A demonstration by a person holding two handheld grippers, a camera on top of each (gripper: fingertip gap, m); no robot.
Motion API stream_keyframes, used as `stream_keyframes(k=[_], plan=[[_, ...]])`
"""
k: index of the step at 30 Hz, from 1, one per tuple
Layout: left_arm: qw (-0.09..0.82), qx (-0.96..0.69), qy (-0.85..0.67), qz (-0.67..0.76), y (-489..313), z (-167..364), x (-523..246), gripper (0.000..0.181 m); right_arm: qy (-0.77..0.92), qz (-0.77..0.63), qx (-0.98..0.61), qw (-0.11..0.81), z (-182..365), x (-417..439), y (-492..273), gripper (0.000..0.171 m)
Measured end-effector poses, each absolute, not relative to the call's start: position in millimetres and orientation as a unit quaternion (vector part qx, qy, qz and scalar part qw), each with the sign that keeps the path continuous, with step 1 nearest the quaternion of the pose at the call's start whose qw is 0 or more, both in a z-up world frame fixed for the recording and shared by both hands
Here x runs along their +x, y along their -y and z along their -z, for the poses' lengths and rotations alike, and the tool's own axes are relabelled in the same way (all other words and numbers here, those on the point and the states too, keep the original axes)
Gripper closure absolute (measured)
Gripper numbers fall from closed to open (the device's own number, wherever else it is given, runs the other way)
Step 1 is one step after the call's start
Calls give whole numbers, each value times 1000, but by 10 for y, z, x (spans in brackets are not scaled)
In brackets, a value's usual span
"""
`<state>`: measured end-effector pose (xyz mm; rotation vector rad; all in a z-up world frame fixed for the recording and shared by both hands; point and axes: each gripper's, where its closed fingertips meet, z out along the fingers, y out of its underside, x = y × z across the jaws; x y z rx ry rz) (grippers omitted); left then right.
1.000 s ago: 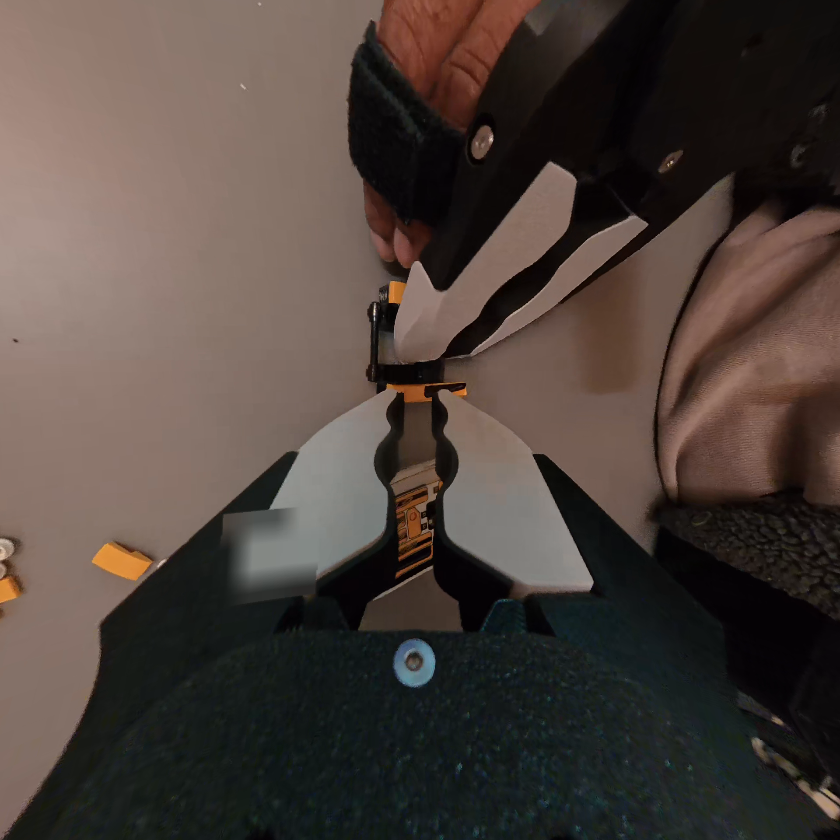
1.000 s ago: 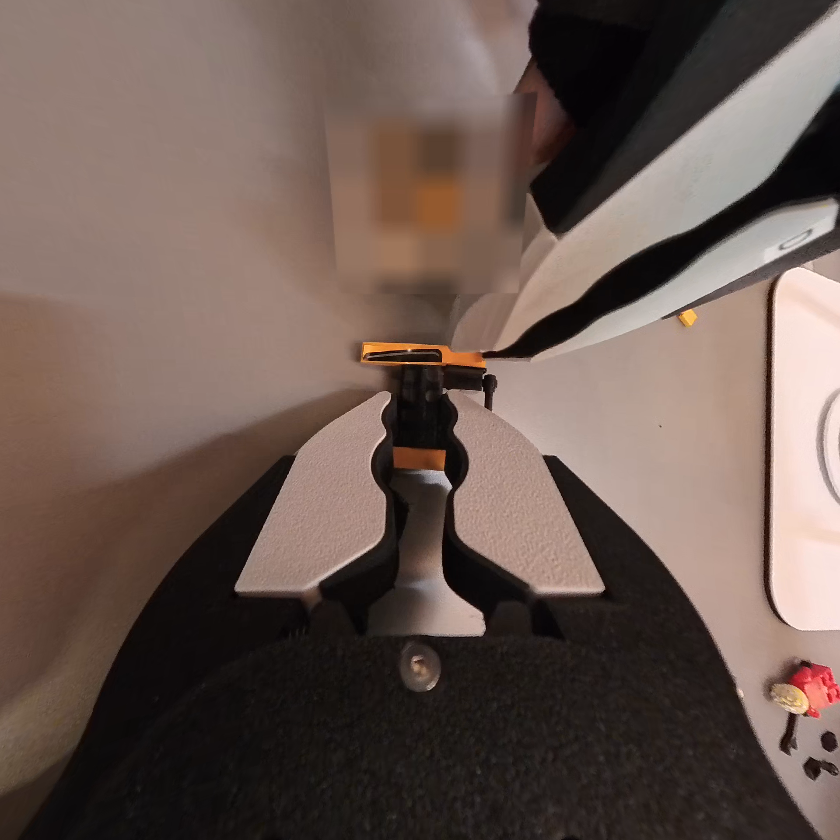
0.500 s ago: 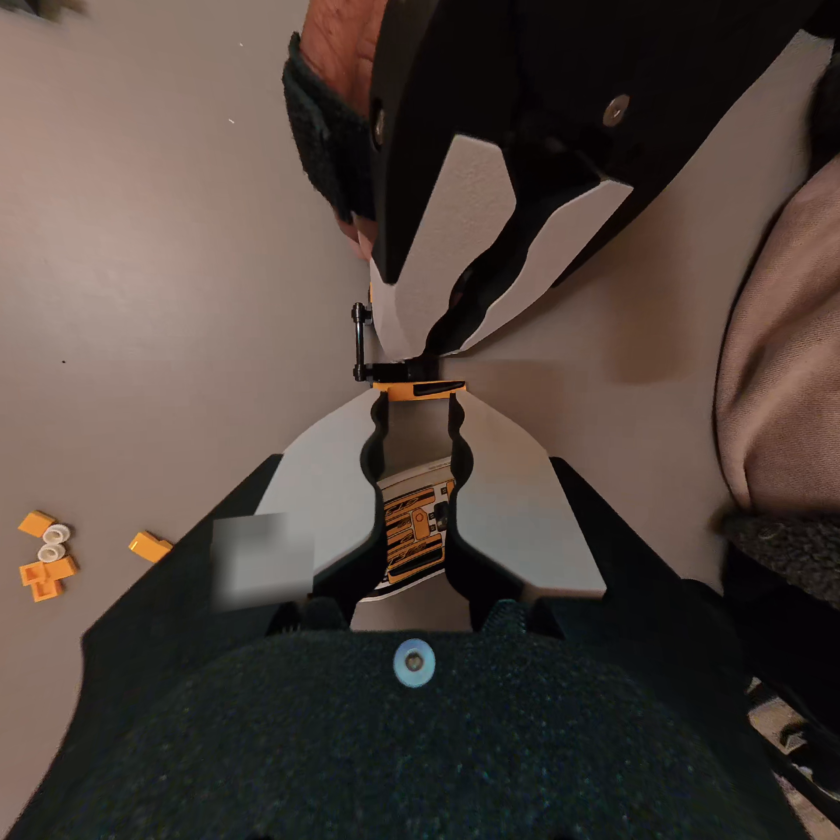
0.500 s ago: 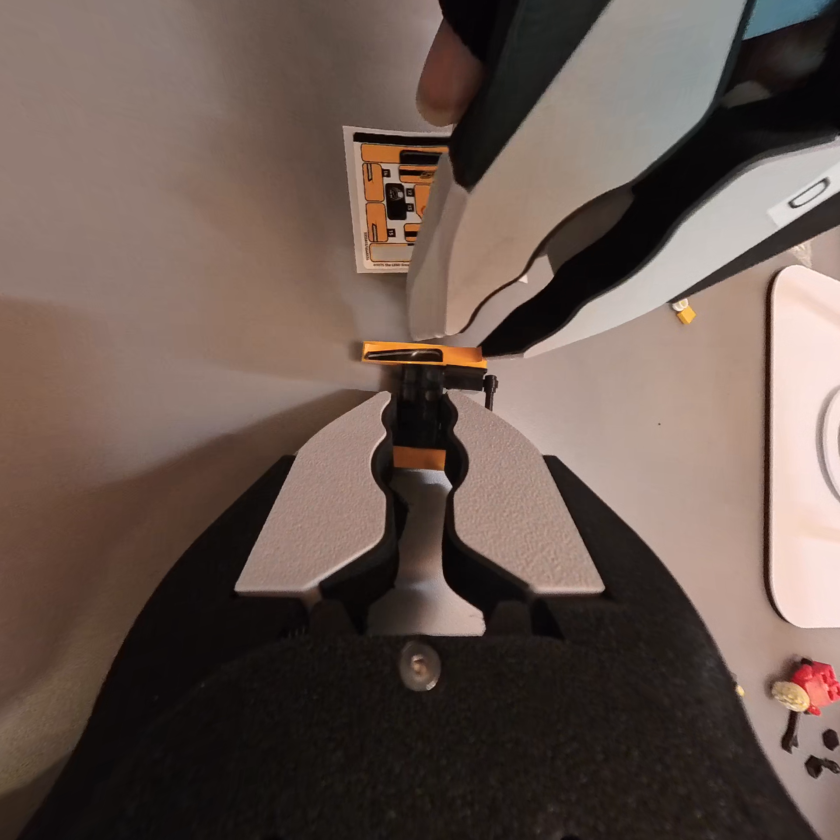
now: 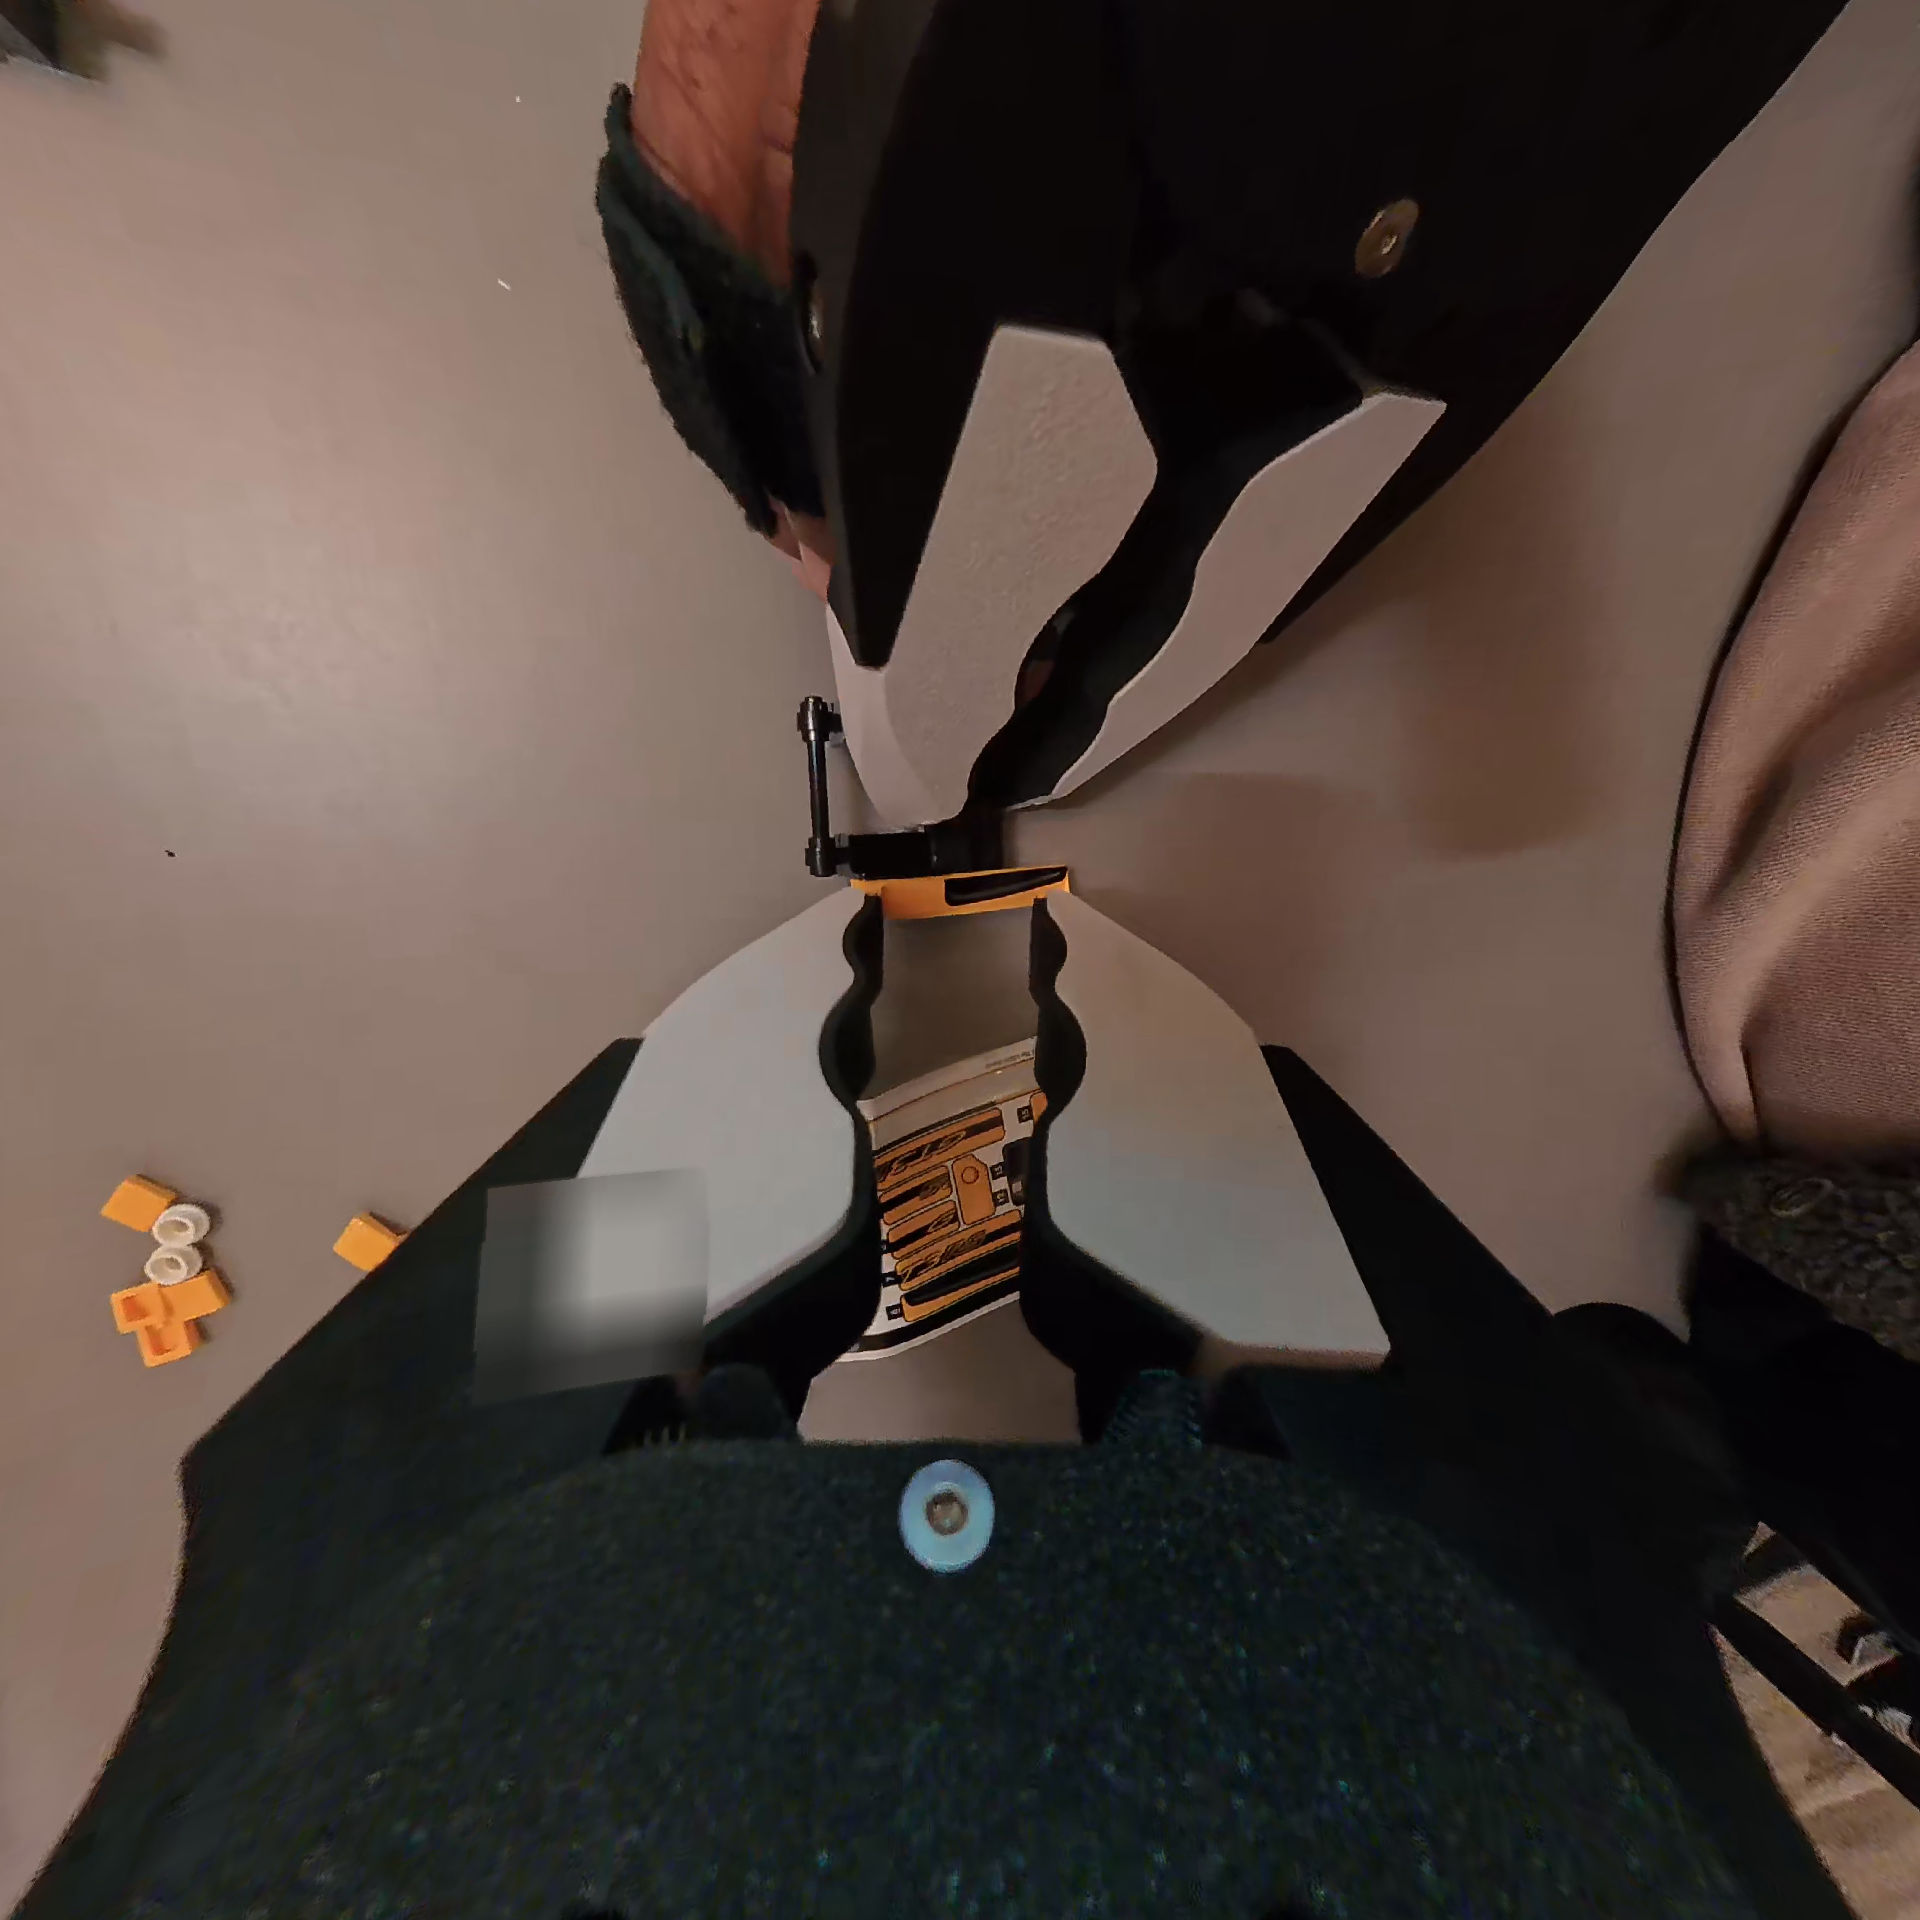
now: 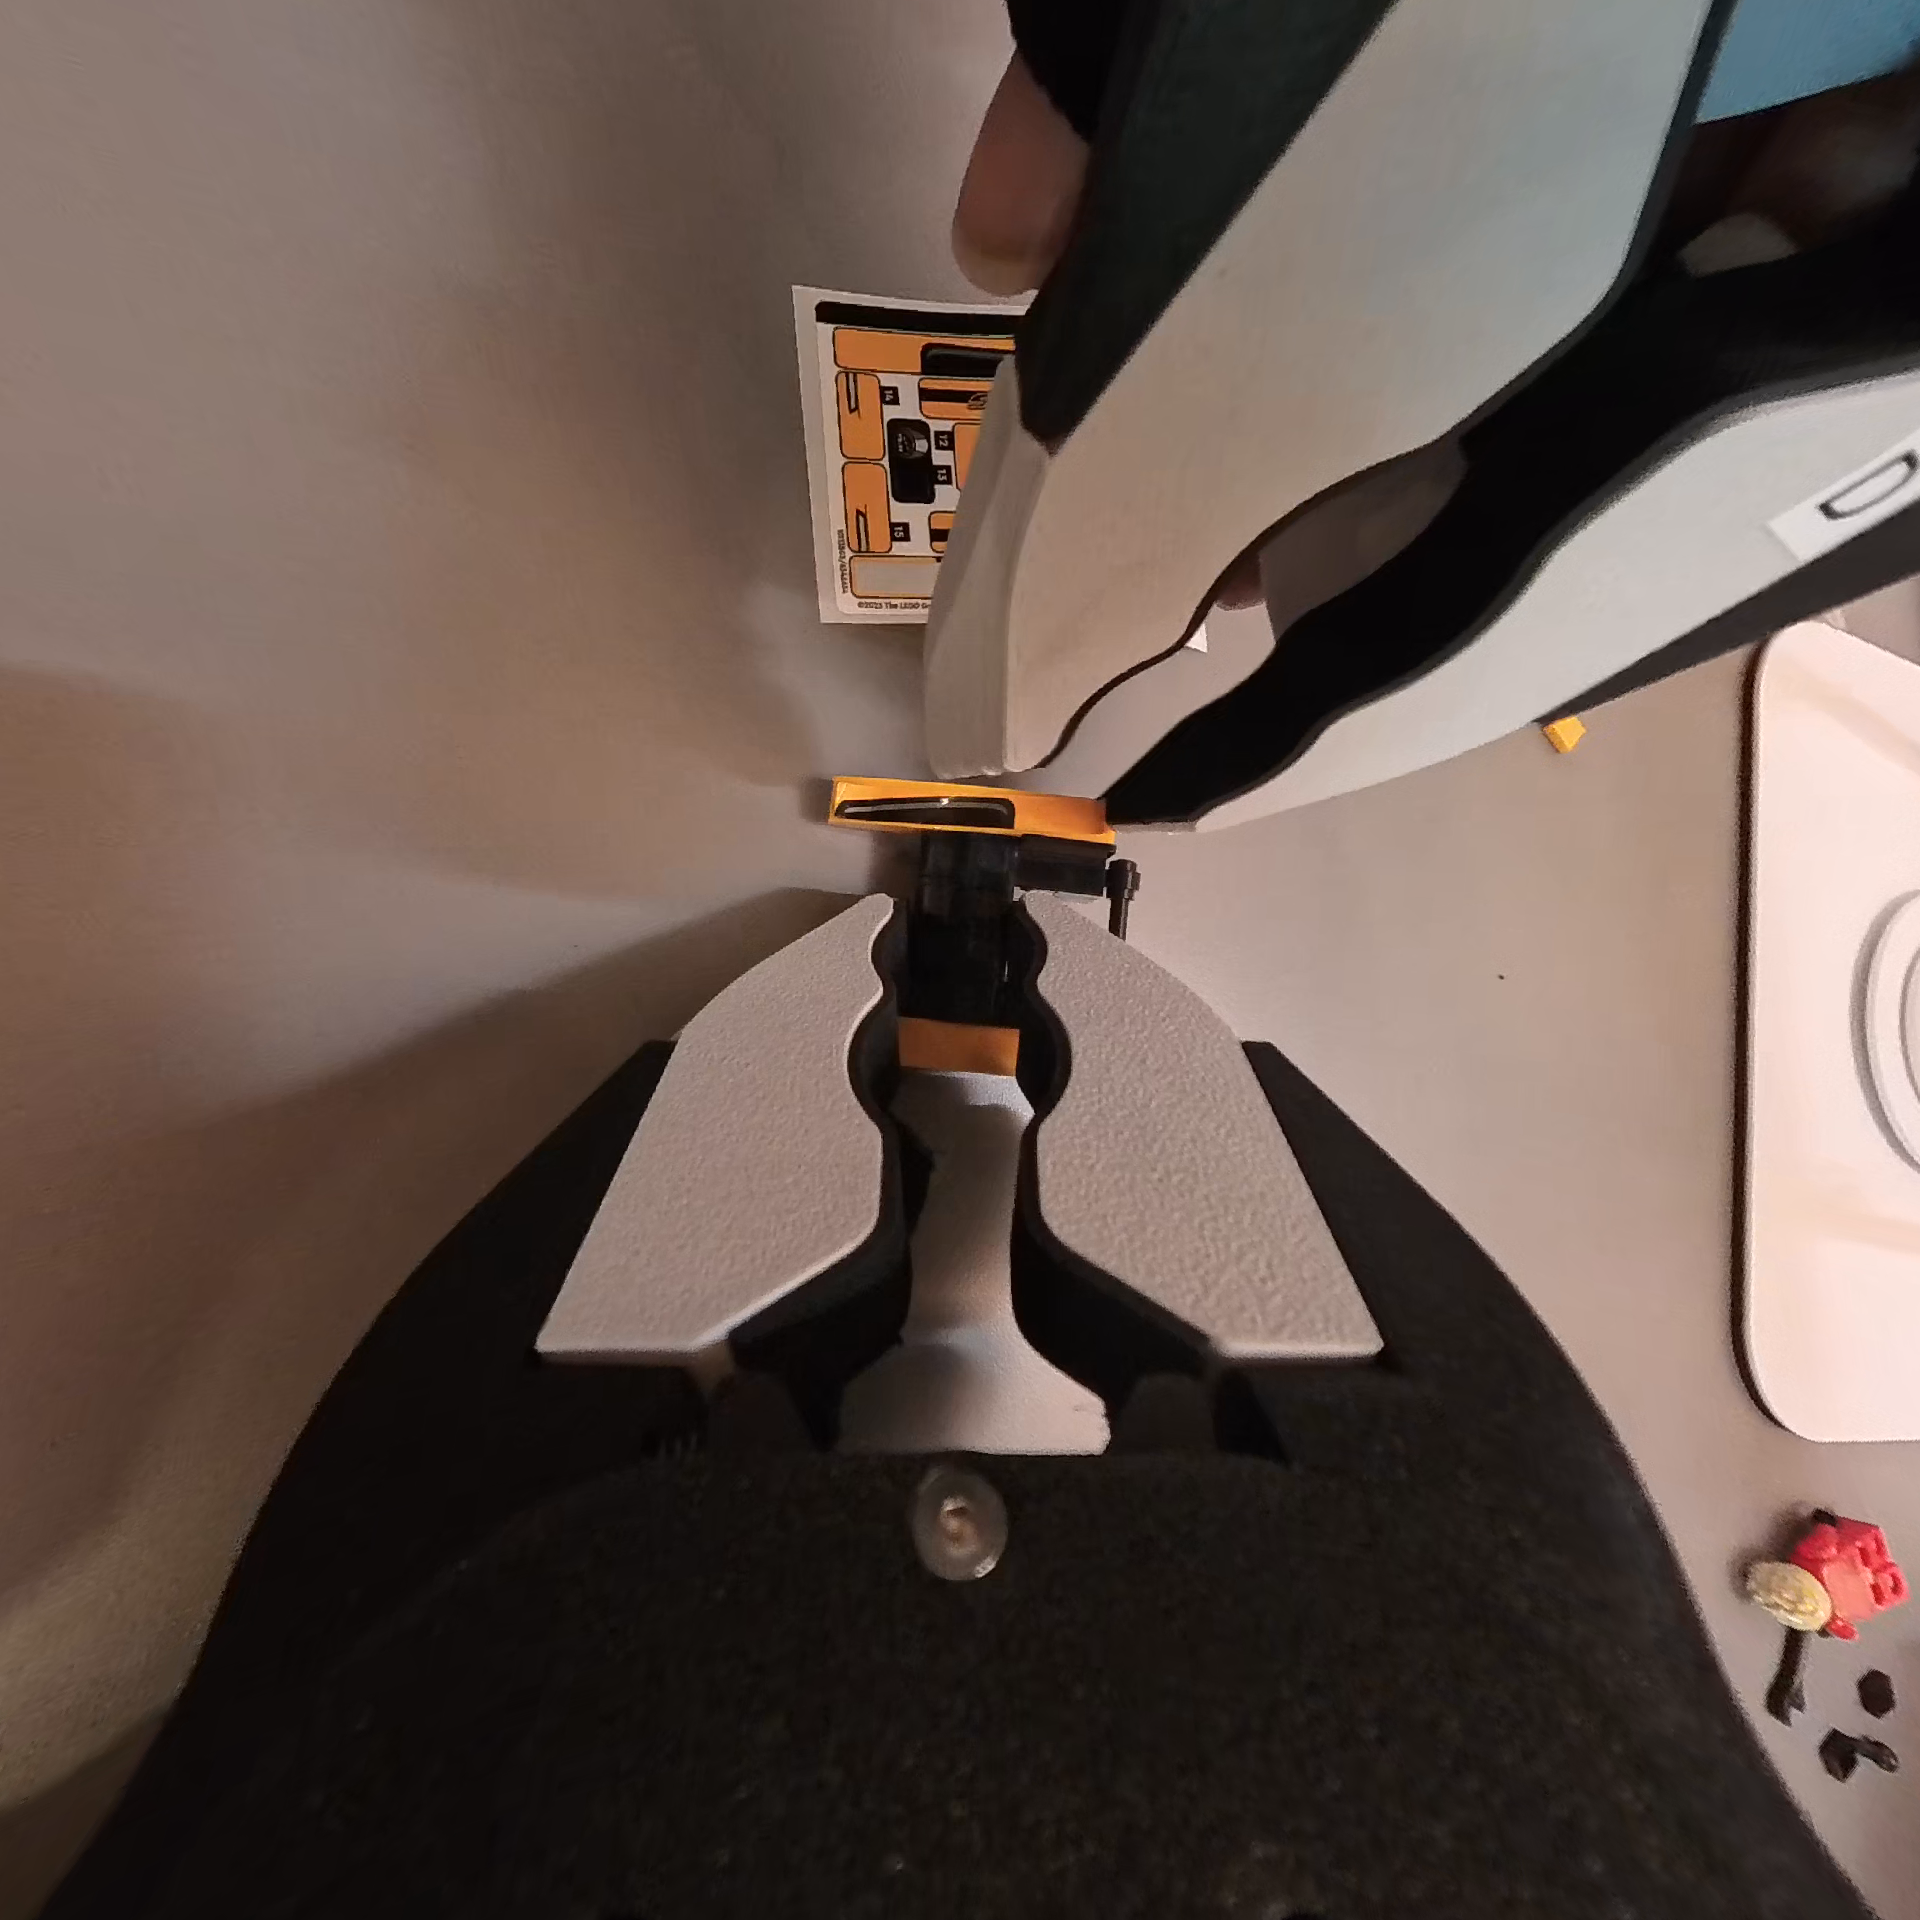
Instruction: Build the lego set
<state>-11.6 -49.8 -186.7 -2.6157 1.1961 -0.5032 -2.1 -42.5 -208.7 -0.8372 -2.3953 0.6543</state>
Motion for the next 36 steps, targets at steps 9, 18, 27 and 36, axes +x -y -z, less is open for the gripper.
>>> stream_keyframes(k=[9,18,27,36], plan=[[101,-892,-408,165,507,1897,-129,149,881,-245,-303,267,2053,-13,417,152],[101,-891,-411,164,506,1884,-129,150,882,-245,-300,269,2047,-9,426,152],[102,-890,-414,164,513,1882,-118,150,871,-265,-302,282,1914,-21,449,148],[102,-886,-421,163,517,1882,-115,150,866,-283,-296,288,1898,-82,603,136]])
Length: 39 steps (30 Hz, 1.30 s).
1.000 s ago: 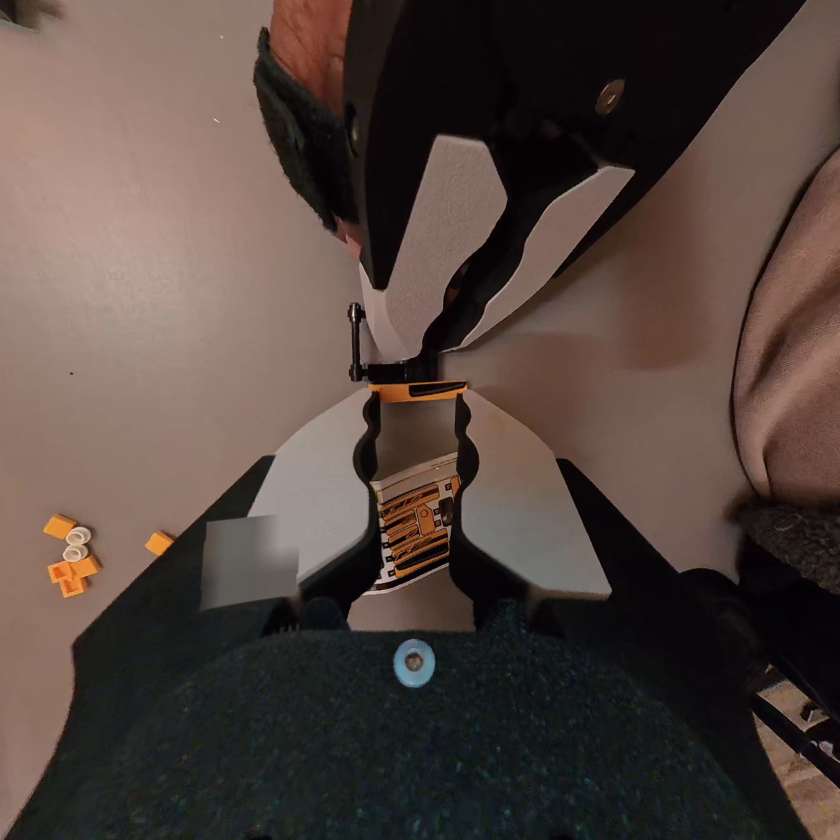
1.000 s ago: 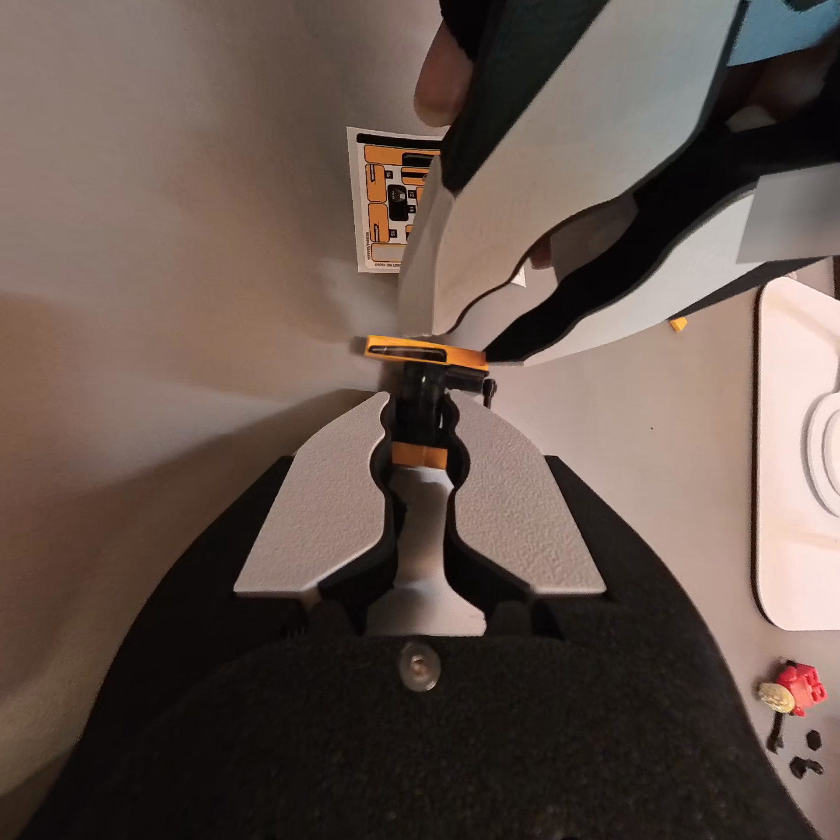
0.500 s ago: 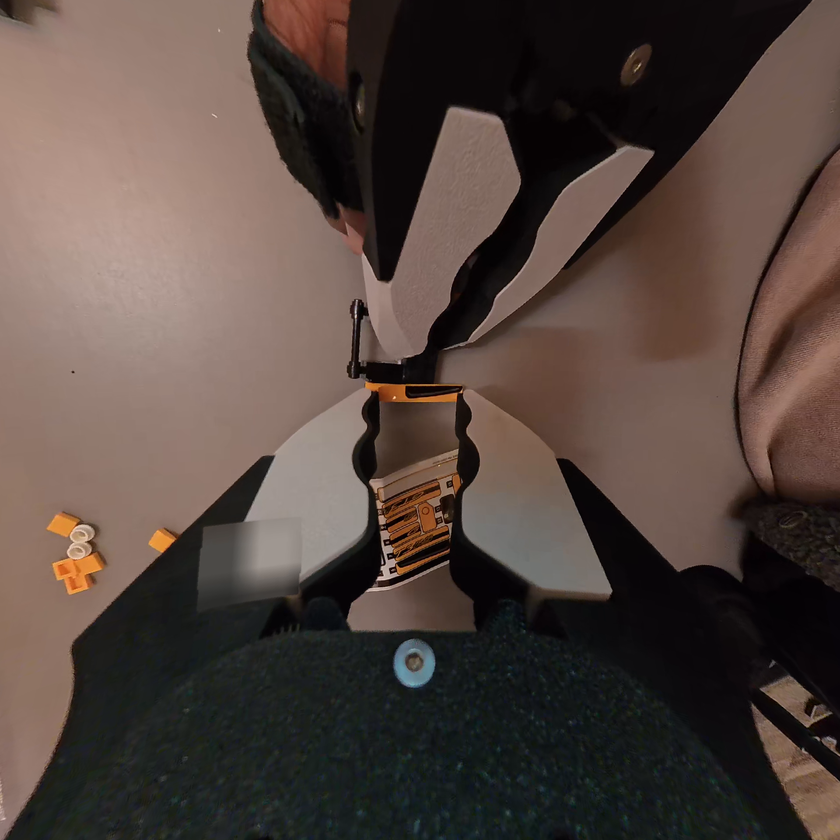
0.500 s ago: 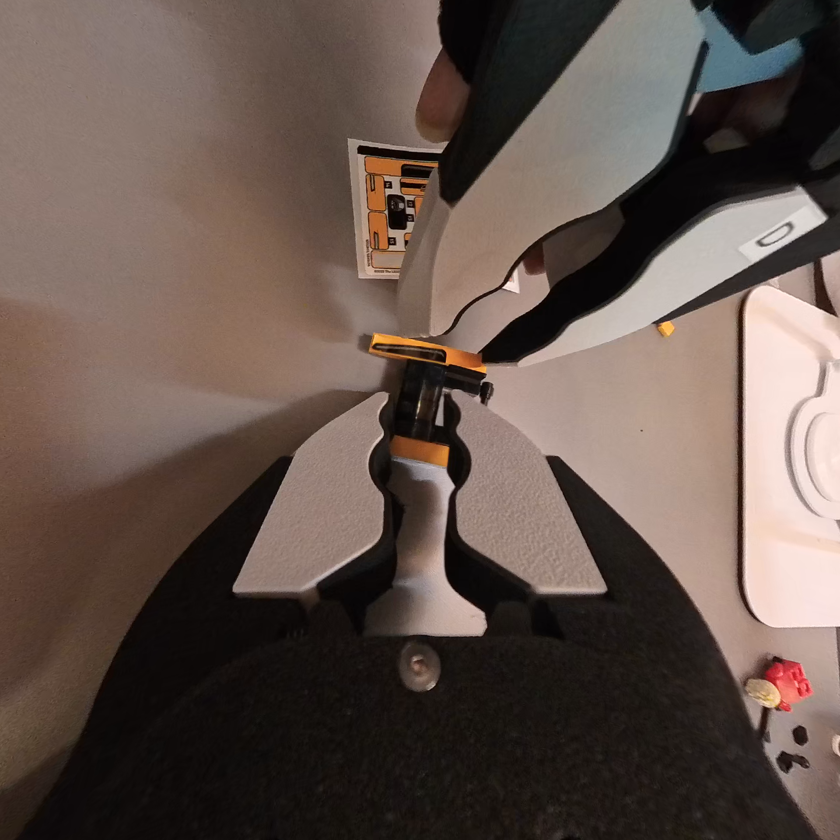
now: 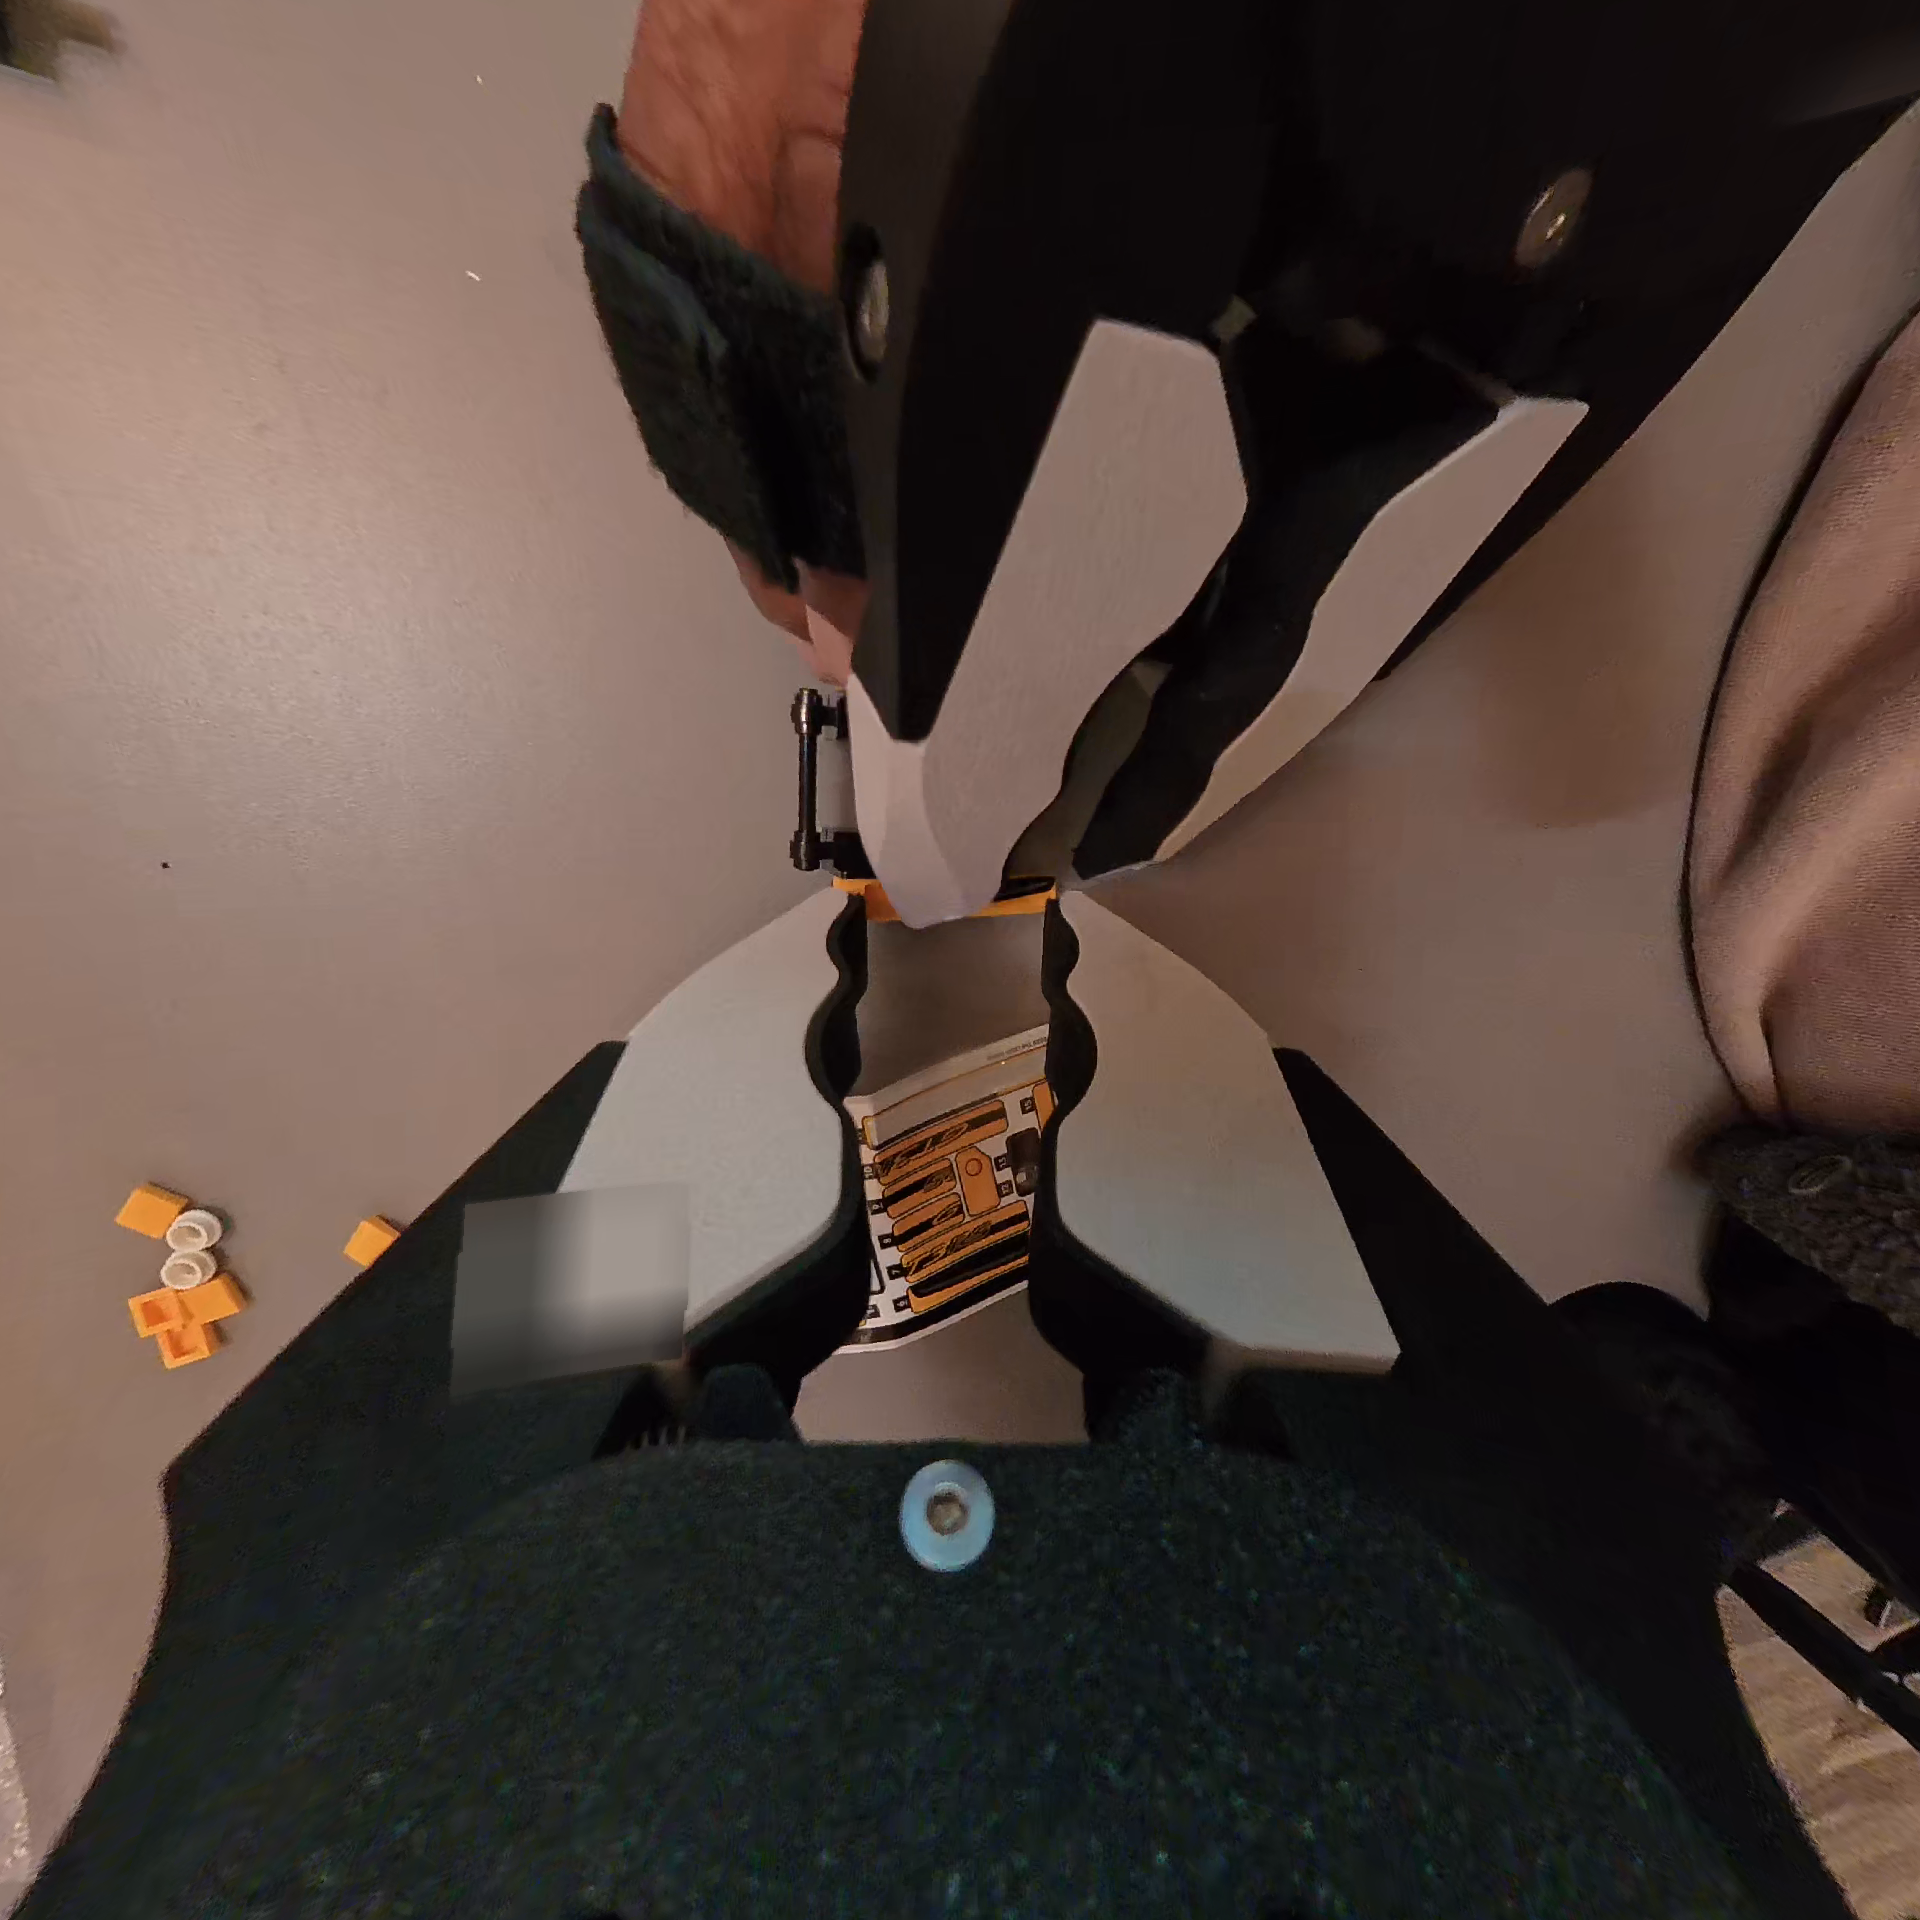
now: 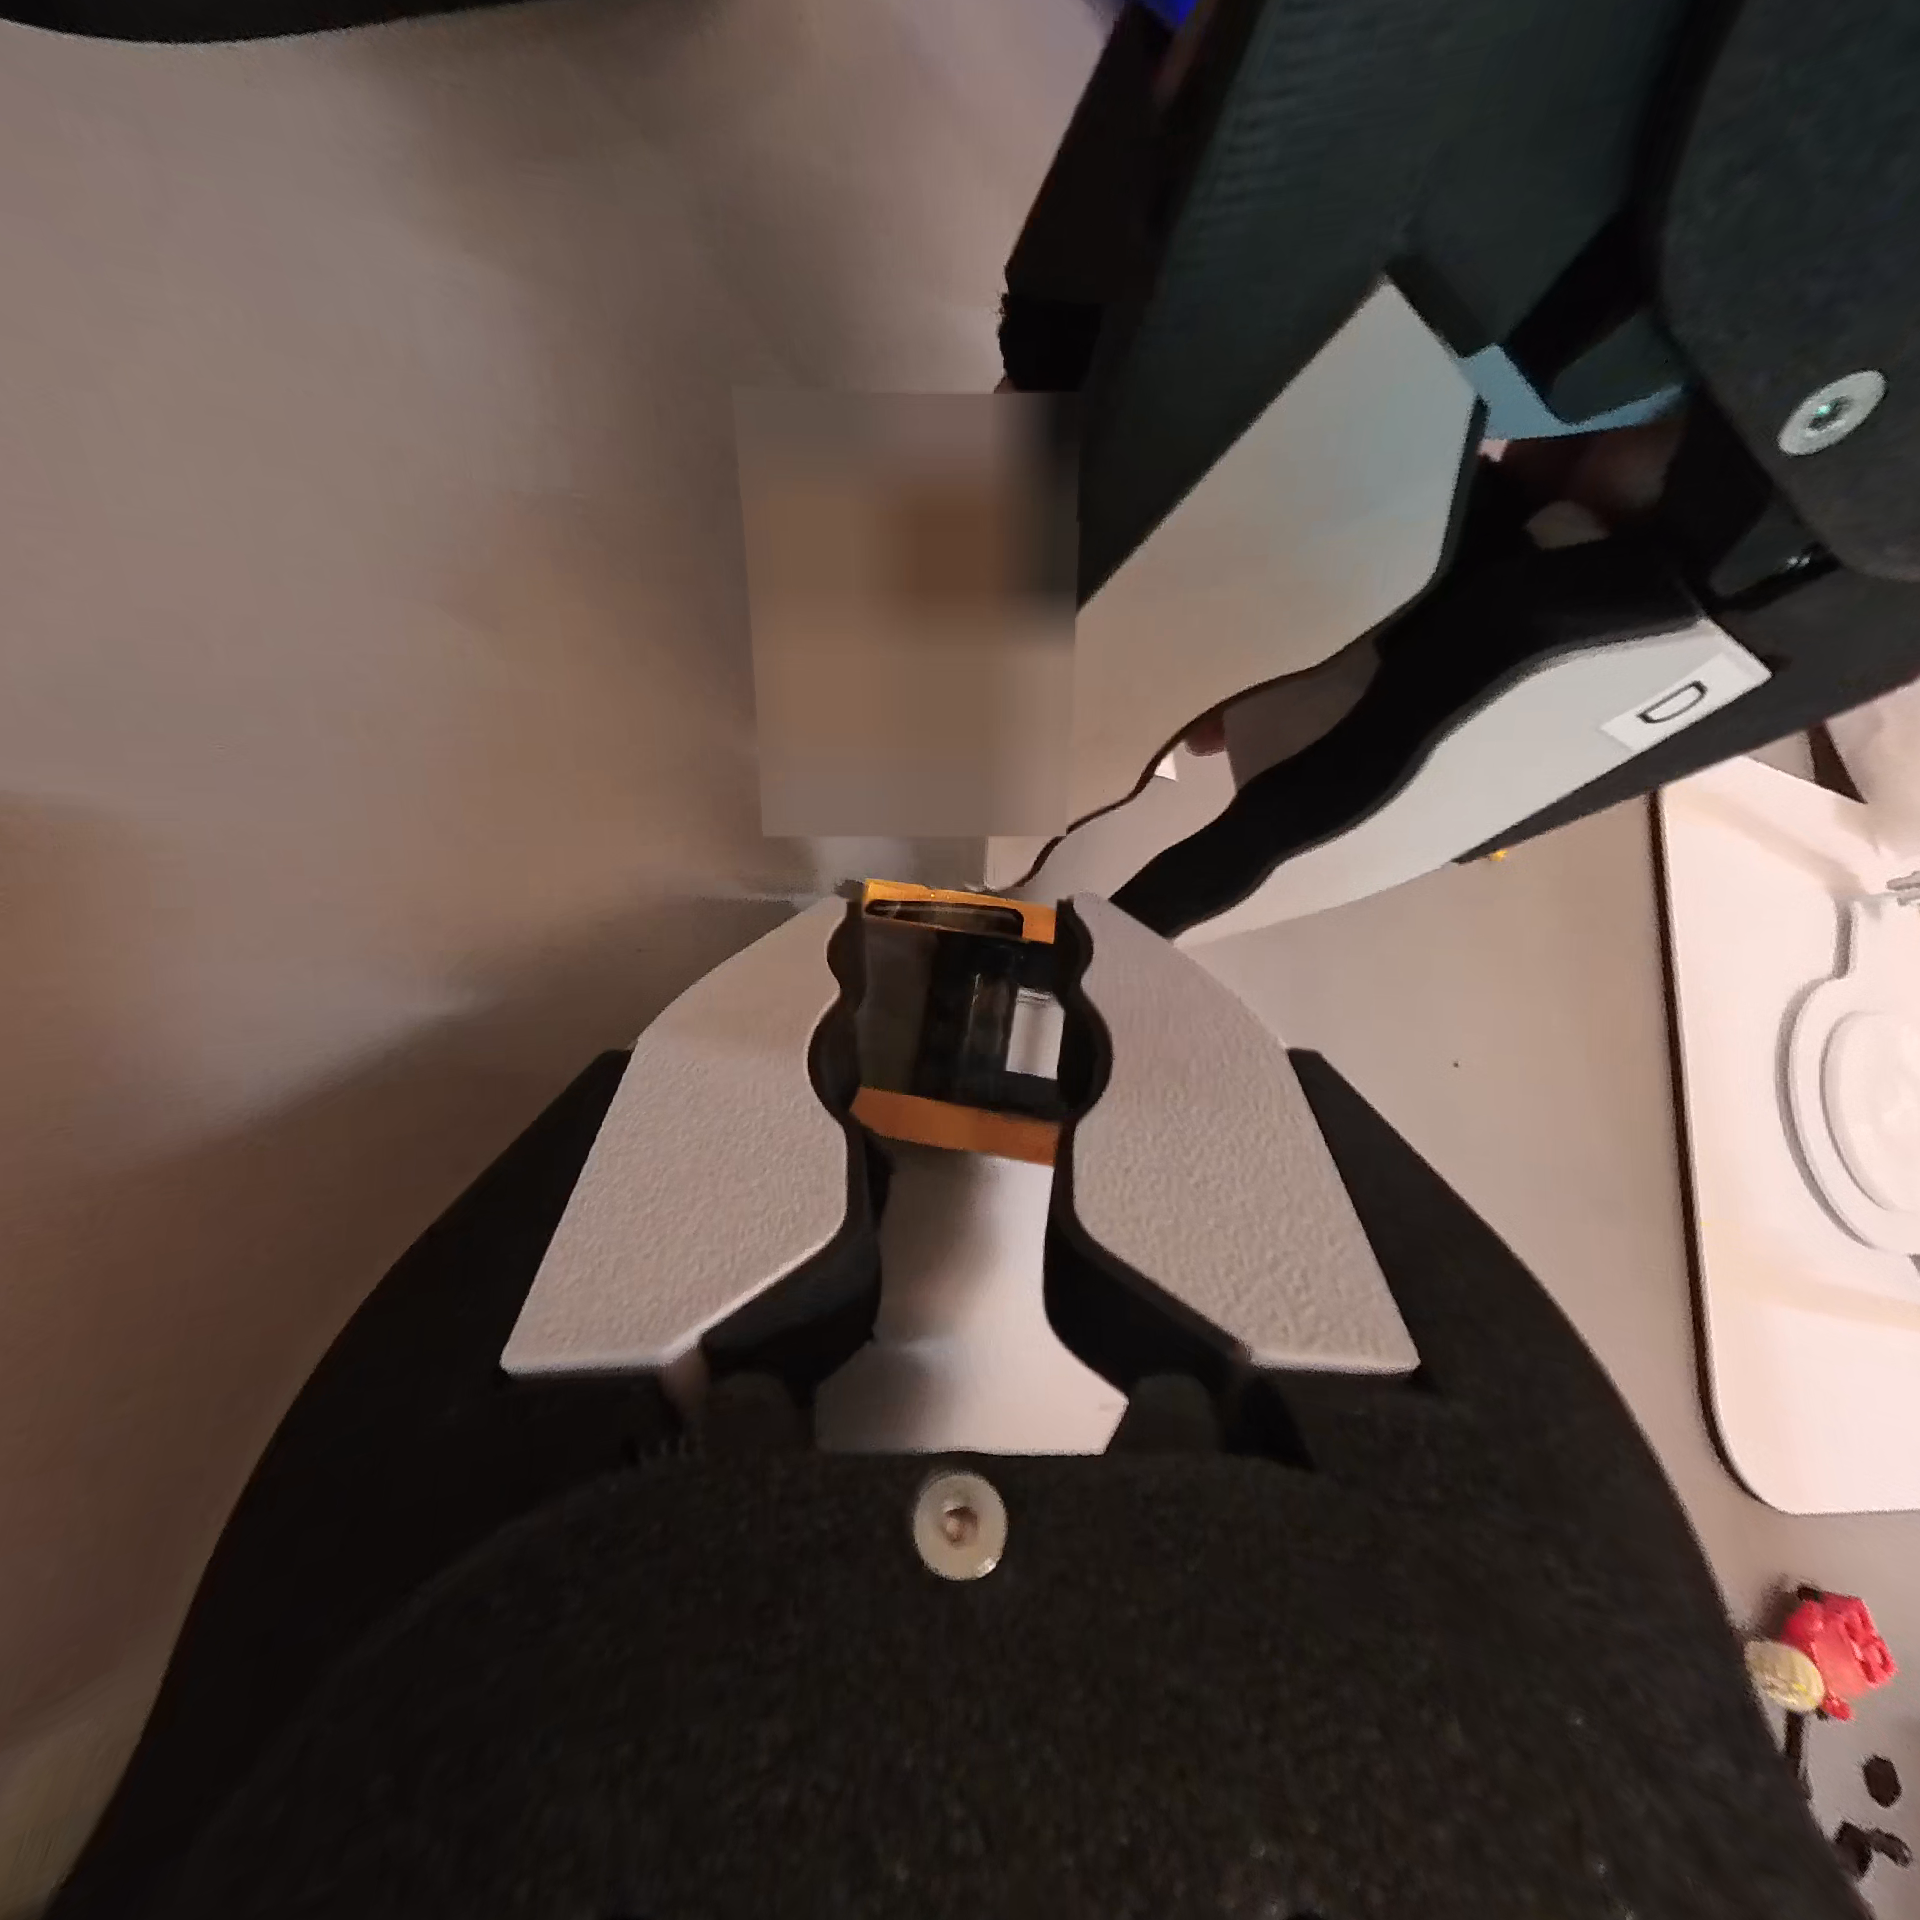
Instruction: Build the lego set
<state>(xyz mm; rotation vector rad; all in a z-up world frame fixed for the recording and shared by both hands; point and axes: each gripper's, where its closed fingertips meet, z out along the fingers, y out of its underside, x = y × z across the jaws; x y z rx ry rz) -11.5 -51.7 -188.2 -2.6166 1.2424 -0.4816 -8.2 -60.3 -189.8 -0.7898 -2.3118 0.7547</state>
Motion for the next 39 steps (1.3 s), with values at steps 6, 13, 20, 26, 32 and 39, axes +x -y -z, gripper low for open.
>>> stream_keyframes(k=[6,13,20,26,32,39], plan=[[103,-885,-424,164,518,1884,-113,150,873,-265,-287,293,1952,-89,626,135],[104,-883,-427,164,519,1882,-108,150,882,-227,-287,298,2012,-90,615,132],[103,-881,-432,162,530,1872,-114,149,884,-222,-285,295,2016,-75,638,132],[109,-876,-448,141,523,1869,-127,148,881,-231,-291,292,2022,-68,644,131],[132,-856,-493,83,498,1914,-136,146,878,-239,-294,292,2022,-64,651,131],[175,-845,-504,41,398,1873,-205,131,877,-241,-293,294,2015,-60,661,135]])
